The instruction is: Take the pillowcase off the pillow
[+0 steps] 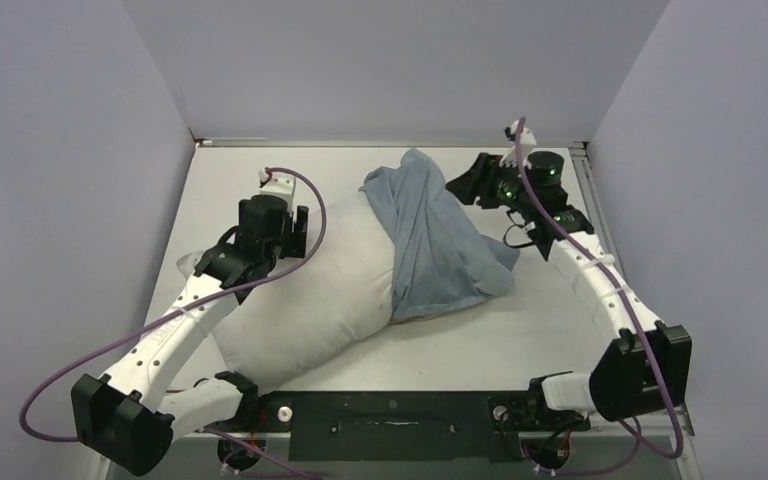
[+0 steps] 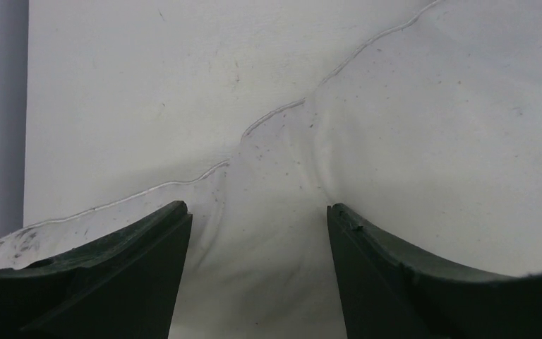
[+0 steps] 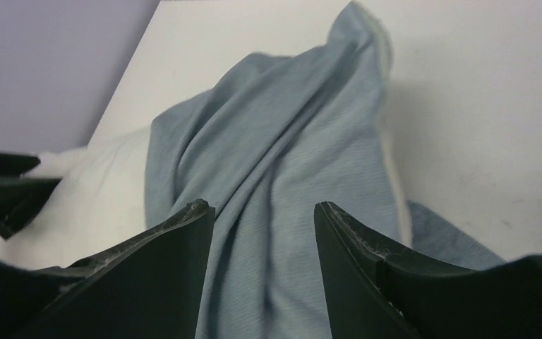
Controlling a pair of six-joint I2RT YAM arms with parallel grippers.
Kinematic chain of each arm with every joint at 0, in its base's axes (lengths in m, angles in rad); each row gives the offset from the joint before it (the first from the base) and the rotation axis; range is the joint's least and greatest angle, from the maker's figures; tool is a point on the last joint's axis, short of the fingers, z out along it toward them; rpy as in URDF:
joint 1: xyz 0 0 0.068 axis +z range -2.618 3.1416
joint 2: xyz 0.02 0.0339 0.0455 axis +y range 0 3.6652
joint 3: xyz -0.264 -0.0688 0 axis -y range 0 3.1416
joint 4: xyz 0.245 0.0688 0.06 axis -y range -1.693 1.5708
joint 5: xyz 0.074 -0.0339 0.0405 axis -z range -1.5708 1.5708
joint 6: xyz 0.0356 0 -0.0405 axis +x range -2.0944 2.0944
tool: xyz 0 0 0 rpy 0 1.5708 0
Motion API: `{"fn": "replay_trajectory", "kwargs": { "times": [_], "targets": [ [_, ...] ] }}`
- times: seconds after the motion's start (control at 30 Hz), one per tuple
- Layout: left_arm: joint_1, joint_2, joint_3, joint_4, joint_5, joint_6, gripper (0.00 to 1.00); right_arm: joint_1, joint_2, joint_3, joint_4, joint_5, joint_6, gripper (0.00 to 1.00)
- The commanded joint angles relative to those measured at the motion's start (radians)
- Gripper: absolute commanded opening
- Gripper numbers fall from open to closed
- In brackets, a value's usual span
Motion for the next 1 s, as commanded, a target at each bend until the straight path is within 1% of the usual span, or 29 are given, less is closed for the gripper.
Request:
{"fn": "replay_trajectory", "kwargs": {
  "times": [0.0, 0.07, 0.17, 0.27, 0.37, 0.47, 0.63, 0.67, 0.7, 0.83, 0.97],
  "targets": [
    [-0.054, -0.060, 0.087, -0.017, -0.042, -0.019, 0.74, 0.169, -0.144, -0.076, -0.133, 0.209, -0.143, 0.56],
    [-0.122, -0.083, 0.104, -0.026, -0.074, -0.018, 0.78, 0.247, -0.212, -0.129, -0.152, 0.280, -0.146, 0.58],
    [-0.242, -0.108, 0.124, -0.046, -0.122, -0.029, 0.79, 0.316, -0.313, -0.214, -0.172, 0.348, -0.115, 0.59],
    [-0.359, -0.111, 0.128, -0.070, -0.147, -0.064, 0.80, 0.328, -0.386, -0.272, -0.227, 0.376, -0.094, 0.60],
    [-0.472, -0.095, 0.116, -0.082, -0.170, -0.111, 0.88, 0.328, -0.430, -0.304, -0.309, 0.412, -0.097, 0.61],
    [-0.554, -0.057, 0.100, -0.097, -0.192, -0.156, 0.91, 0.328, -0.471, -0.340, -0.348, 0.430, -0.093, 0.61],
    [-0.636, 0.029, 0.092, -0.097, -0.198, -0.198, 0.96, 0.325, -0.493, -0.393, -0.358, 0.451, -0.095, 0.62],
    [-0.645, 0.047, 0.093, -0.095, -0.196, -0.201, 1.00, 0.323, -0.489, -0.404, -0.354, 0.450, -0.095, 0.62],
    [-0.651, 0.070, 0.097, -0.095, -0.197, -0.203, 0.97, 0.322, -0.483, -0.415, -0.347, 0.447, -0.094, 0.62],
    [-0.664, 0.164, 0.106, -0.100, -0.208, -0.208, 0.96, 0.318, -0.464, -0.463, -0.305, 0.430, -0.097, 0.61],
    [-0.661, 0.237, 0.102, -0.094, -0.256, -0.222, 0.96, 0.315, -0.441, -0.487, -0.270, 0.400, -0.106, 0.57]
  ]
}}
